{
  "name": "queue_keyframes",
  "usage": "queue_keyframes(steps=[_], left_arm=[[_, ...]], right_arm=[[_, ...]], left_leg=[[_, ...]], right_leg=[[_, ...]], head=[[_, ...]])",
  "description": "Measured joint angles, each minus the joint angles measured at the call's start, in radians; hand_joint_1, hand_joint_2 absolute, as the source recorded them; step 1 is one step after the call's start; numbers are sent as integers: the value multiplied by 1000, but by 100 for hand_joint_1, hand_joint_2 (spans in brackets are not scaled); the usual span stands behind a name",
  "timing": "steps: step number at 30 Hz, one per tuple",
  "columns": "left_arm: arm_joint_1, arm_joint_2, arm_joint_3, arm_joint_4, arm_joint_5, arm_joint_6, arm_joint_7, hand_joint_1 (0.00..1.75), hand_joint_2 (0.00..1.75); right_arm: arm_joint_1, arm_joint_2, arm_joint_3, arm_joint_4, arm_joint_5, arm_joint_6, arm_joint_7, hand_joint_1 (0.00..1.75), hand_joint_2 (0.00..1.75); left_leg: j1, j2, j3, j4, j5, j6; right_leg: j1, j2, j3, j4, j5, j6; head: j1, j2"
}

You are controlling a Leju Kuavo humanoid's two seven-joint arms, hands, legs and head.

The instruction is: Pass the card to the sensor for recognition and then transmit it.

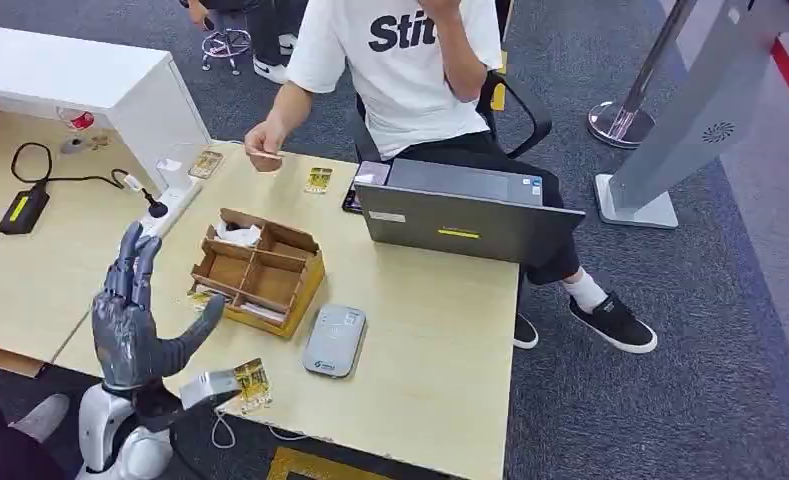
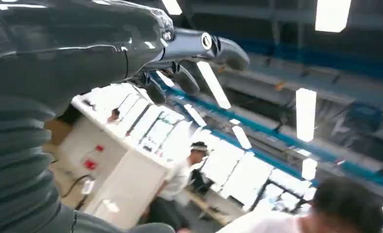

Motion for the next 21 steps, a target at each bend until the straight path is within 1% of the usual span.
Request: queue_keyframes(steps=[1, 2, 4, 5, 7, 8, 11, 16, 17, 18, 19, 20, 21], left_arm=[[38, -29, 36, -34, 31, 0, -58, 0, 175], [75, -59, 69, -69, 82, 0, -98, 0, 175], [129, -113, 155, -121, 190, 0, -118, 0, 175], [152, -134, 189, -138, 257, -4, -119, 0, 175], [191, -176, 270, -155, 425, -24, -125, 0, 175], [202, -199, 312, -159, 477, -33, -125, 0, 175], [232, -235, 380, -176, 486, -39, -130, 0, 175], [250, -266, 432, -190, 493, -43, -131, 0, 175], [249, -273, 444, -189, 519, -71, -131, 0, 175], [242, -288, 473, -182, 572, -135, -127, 0, 175], [219, -304, 517, -158, 631, -221, -118, 0, 175], [184, -322, 587, -103, 694, -347, -113, 0, 175], [148, -332, 687, -20, 710, -466, -114, 0, 175]], right_arm=[[1, 3, -1, 2, -8, -2, -3, 0, 175], [2, 6, -3, 5, -14, -6, -6, 0, 175], [5, 16, -7, 10, -29, -18, -11, 0, 175], [6, 18, -10, 11, -40, -25, -21, 0, 175], [10, 26, -21, 13, -63, -43, -42, 0, 175], [10, 27, -27, 14, -70, -45, -46, 0, 175], [10, 32, -35, 16, -73, -51, -53, 0, 175], [10, 33, -42, 18, -77, -51, -55, 0, 175], [10, 33, -43, 19, -82, -54, -63, 0, 175], [10, 36, -47, 22, -95, -59, -75, 0, 175], [10, 40, -50, 29, -108, -66, -89, 0, 175], [6, 44, -52, 42, -127, -69, -107, 0, 175], [2, 49, -52, 54, -142, -69, -117, 0, 175]], left_leg=[[0, 0, 0, 0, 0, 0], [0, 0, 0, 0, 0, 0], [0, 0, 0, 0, 0, 0], [0, 0, 0, 0, 0, 0], [0, 0, 0, 0, 0, 0], [0, -1, 0, 0, 1, -1], [3, -3, 0, 0, 1, -1], [3, -4, 0, 0, 1, -1], [3, -4, 0, 0, 1, -1], [3, -5, -1, 0, 1, -1], [3, -5, -1, 0, 1, -1], [3, -7, -1, 0, 1, -1], [3, -6, 0, -1, 2, -2]], right_leg=[[0, 0, 0, 0, 0, 0], [0, 0, 0, 0, 0, 0], [0, 0, 0, 0, 0, 0], [0, -1, 0, 0, 0, 0], [1, -1, 0, 0, 0, -1], [2, -1, 0, 0, 0, -1], [3, -4, -1, 0, -1, -2], [3, -4, 1, 0, -1, -2], [3, -4, 1, 0, -1, -2], [3, -5, 2, 0, -1, -2], [3, -6, 2, 0, -1, -2], [3, -7, 2, 0, -1, -2], [3, -7, 2, 0, -1, -2]], head=[[2, 0], [3, 0], [2, 0], [2, 0], [0, 0], [0, 0], [0, 0], [0, 0], [0, 0], [0, 0], [1, 0], [0, 0], [1, 0]])
